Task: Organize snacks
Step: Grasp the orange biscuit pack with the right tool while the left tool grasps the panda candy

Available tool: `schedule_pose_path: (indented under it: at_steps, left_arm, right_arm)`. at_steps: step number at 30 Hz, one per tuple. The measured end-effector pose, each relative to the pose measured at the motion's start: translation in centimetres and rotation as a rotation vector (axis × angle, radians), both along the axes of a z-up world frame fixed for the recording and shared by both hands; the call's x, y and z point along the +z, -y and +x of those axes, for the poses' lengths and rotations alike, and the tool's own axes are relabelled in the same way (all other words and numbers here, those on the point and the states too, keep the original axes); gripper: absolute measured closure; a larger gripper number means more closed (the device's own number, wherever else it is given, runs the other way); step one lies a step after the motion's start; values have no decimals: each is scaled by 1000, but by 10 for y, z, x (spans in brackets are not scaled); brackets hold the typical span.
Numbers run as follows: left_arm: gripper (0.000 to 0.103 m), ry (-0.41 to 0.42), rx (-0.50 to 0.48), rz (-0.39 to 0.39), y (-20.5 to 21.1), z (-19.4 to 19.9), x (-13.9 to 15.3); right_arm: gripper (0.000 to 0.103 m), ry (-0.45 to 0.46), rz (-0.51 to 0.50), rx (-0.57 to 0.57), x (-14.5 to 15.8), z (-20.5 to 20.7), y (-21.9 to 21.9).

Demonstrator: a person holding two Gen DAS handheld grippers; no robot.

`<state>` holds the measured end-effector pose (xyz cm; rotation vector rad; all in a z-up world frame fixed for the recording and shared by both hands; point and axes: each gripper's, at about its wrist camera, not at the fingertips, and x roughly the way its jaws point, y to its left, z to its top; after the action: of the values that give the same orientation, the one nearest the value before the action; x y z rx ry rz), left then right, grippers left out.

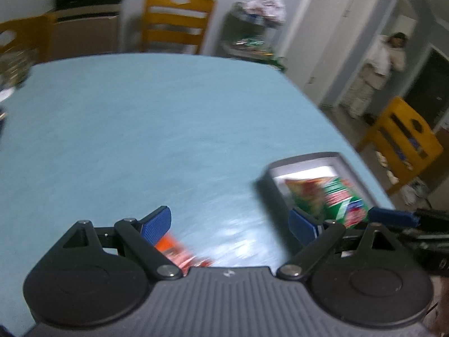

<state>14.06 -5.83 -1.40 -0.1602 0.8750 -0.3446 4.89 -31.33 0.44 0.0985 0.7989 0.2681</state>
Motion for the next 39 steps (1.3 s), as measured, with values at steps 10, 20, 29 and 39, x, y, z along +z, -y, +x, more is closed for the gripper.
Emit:
schedule_pose_path:
  at_steps: [10,20,29,39]
  left_arm:
    - [12,-49,165,54,-68,-27,-9]
    - [12,-109,212,116,-65,-33,-17]
    - [12,-131,218,134,-56,-39,-33]
    - [12,-168,299,89,-70,-51,-40]
  right_arm:
    - [53,-38,-3,167,-7,23,-55]
    - [49,-44,-56,262,-13,34,-81]
    - [43,-49,-95,312,-21,31,-90]
    - [42,-61,-114,347,-28,34,-101]
